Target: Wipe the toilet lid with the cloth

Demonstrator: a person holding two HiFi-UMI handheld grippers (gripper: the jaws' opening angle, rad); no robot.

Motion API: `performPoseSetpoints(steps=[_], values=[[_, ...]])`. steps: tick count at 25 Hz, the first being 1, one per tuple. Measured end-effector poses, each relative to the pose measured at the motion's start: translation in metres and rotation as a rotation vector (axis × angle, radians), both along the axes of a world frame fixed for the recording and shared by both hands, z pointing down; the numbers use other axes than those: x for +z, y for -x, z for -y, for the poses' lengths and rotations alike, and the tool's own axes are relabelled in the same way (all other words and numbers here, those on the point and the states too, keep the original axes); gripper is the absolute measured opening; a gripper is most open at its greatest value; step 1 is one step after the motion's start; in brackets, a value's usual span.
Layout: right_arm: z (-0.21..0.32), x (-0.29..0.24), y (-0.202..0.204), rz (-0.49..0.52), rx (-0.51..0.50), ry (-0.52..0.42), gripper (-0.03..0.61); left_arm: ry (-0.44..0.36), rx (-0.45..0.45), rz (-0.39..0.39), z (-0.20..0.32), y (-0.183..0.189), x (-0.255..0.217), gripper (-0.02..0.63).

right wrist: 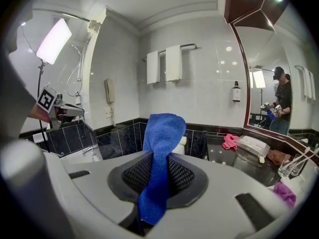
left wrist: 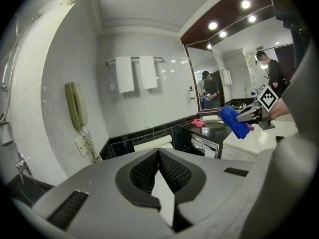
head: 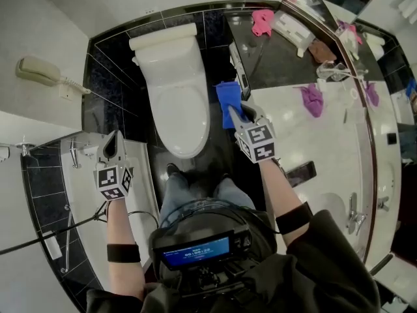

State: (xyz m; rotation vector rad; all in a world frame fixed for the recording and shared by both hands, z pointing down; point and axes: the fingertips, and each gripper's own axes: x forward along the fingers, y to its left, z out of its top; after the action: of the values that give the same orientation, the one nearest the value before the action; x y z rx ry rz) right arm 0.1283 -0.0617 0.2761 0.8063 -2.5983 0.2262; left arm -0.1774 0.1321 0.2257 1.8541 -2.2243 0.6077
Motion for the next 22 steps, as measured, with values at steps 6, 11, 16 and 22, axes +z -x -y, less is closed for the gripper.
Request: performPoseSetpoints(steps=[6,11,16,22], values=[[-0.017,0.024,0.001,0.005,-0.067,0.048,0.089,0.05,0.029,0.066,0.0,-0.033,0.015,0.028],[-0.045,0.045,0.001,-0.02,-0.088,0.09,0.089,0.123,0.11,0.091,-0.004,-0.065,0.039,0.111],[-0.061,0.066,0.008,-0.021,-0.057,0.099,0.089,0.207,0.237,0.173,-0.007,-0.089,0.083,0.179],[-0.075,0.115,0.018,-0.012,-0.008,0.092,0.089,0.254,0.365,0.308,-0.018,-0.106,0.178,0.245]])
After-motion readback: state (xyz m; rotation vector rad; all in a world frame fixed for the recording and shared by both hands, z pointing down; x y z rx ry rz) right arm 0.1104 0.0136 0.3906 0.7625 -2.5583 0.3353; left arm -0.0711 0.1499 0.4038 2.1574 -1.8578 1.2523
